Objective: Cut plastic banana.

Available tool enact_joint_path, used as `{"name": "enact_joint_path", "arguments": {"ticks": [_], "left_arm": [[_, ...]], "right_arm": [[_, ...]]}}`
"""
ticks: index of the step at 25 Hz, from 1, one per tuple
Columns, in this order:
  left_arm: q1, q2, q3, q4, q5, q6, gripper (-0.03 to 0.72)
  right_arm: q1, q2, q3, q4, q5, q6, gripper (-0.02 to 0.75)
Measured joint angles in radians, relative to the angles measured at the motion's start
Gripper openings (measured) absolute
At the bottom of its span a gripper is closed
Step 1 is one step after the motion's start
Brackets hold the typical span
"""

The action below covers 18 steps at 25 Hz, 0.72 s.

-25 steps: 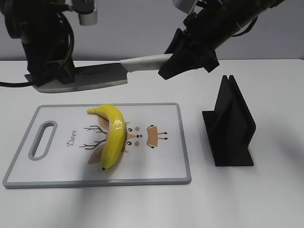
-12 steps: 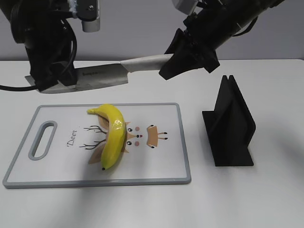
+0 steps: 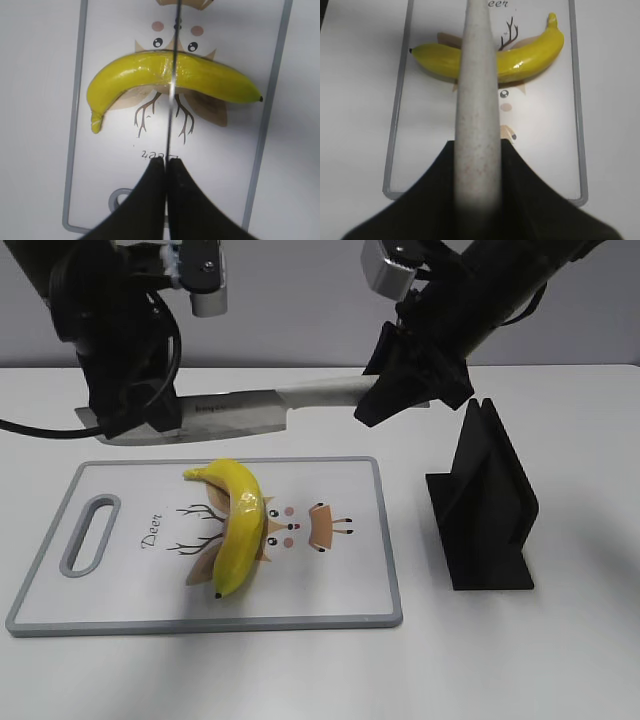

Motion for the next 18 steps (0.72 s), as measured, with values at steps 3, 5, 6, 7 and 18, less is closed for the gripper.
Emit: {"name": "enact_joint_path", "arguments": {"ticks": [3, 5, 6, 7, 18], "left_arm": [[-0.001, 0.024, 0.0, -0.005, -0.025, 0.002, -0.016], [-0.001, 0.033, 0.0, -0.006, -0.032, 0.003, -0.016], [-0.001, 0.035, 0.0, -0.007, -0.034, 0.003, -0.016], [-0.001, 0.042, 0.0, -0.009, -0.035, 0.003, -0.016], [-0.002, 0.141, -0.003, -0.02, -0.042, 0.006, -0.016]], "right_arm": [[0.012, 0.003, 0.0, -0.07, -0.028, 0.065, 0.167], [0.017, 0.003, 0.0, -0.09, -0.035, 0.077, 0.167], [0.017, 0.004, 0.0, -0.092, -0.038, 0.08, 0.167], [0.017, 0.004, 0.0, -0.095, -0.038, 0.082, 0.167], [0.019, 0.125, 0.0, -0.141, -0.048, 0.086, 0.169]]}}
